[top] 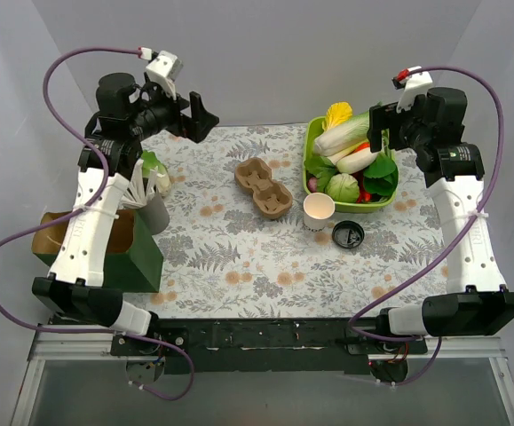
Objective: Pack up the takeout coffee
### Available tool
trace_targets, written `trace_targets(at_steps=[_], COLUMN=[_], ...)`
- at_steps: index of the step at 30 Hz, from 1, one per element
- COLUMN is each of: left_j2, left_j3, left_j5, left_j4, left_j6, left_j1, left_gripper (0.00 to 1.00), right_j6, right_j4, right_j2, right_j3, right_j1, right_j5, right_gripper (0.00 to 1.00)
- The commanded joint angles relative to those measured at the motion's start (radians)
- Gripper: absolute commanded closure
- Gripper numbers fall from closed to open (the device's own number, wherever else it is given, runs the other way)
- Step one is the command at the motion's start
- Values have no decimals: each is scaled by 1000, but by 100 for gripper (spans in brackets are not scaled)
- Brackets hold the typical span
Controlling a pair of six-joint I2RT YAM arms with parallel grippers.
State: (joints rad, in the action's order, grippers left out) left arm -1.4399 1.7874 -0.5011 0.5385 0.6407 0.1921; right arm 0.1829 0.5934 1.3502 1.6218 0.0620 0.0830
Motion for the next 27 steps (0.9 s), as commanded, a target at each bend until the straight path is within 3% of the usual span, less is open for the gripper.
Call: trace_targets(at_steps=[1,9,16,22,27], left_j2=[-77,-96,-86,-53,-27], left_j3=[13,-23,-45,-149,-210], left_j5=[-19,-11,-106,-125,-155], left_j4=[156,276,411,521,512], left_j6=[-70,-220,-283,-368,-335], left_j1=[46,135,162,162,164], left_gripper=[2,5,7,10,10], right_j6=[-2,302,368,406,443], right_j4=[-24,3,138,158,192], right_j2=[-8,-79,-10,-2,62], right_j3=[11,-62,19,-46,-33], right_j1=[2,10,108,177,232], right_j5=[37,402,408,403,386], right_gripper=[3,6,18,25,32])
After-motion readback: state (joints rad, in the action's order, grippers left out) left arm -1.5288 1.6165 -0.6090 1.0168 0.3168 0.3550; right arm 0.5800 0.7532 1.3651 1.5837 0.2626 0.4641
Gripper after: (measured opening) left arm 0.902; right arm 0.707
